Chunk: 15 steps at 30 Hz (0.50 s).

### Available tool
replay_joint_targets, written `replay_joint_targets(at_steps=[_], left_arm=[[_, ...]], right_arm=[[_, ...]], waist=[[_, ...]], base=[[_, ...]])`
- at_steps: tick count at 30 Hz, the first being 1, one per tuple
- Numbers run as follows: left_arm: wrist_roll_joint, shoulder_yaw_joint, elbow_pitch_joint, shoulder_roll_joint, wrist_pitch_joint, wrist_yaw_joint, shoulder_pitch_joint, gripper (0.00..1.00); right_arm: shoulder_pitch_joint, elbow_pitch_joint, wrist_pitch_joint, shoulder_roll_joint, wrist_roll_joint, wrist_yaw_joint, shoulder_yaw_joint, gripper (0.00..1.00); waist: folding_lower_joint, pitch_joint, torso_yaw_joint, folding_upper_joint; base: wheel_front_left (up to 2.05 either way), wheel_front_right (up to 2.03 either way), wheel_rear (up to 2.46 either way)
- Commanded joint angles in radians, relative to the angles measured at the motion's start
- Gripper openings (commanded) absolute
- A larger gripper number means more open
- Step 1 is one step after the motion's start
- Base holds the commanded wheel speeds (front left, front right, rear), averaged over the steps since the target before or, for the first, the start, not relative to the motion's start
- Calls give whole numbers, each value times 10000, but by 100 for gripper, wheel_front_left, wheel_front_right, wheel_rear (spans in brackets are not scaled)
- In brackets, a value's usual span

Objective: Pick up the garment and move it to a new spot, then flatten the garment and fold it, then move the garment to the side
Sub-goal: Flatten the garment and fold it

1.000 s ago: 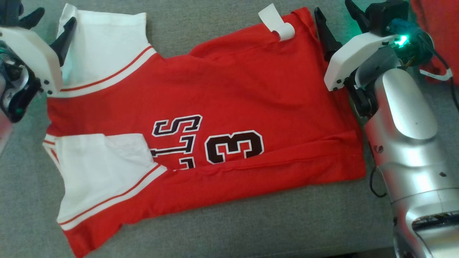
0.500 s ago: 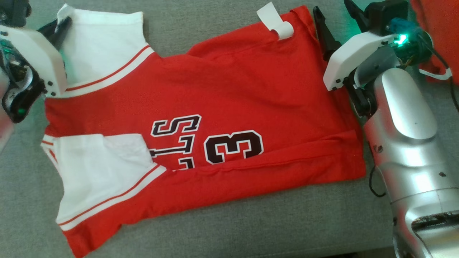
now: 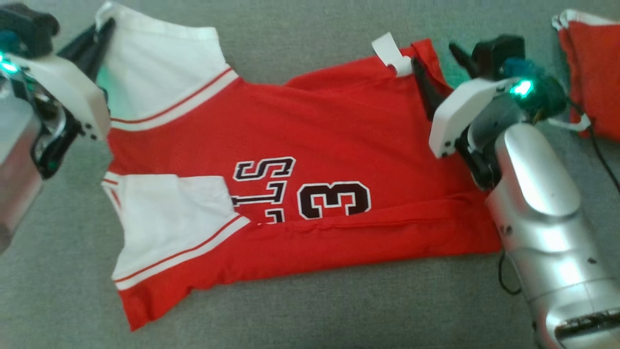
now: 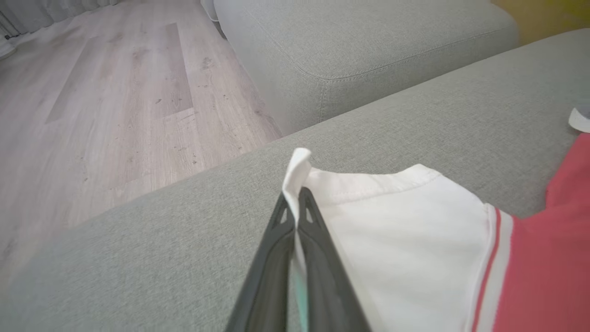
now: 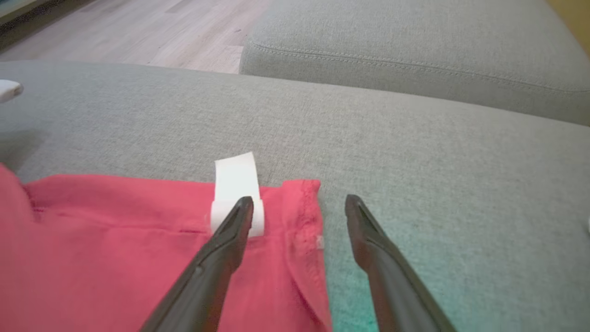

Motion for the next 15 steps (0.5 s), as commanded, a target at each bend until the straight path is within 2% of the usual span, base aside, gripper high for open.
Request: replay_joint_targets(at_steps=[1,7,15], left_arm=[[-44,278,-89,479,-101,18,-252,0],[-4,-57,-613,525,-220,18,58,0],[6,-235,-937,330,-286,17,209,0]], right_arm=[[31,-388,43,72,78,-9,216,100],[308,-310,735,-215,307,-9,516,100],[88,339,1300,-467,-201,-9,364,100]], waist=[[1,-212,178,0],[1,-494,455,0],[1,-536,801,0]], base=[[0,0,0],[0,0,0],[0,0,0]])
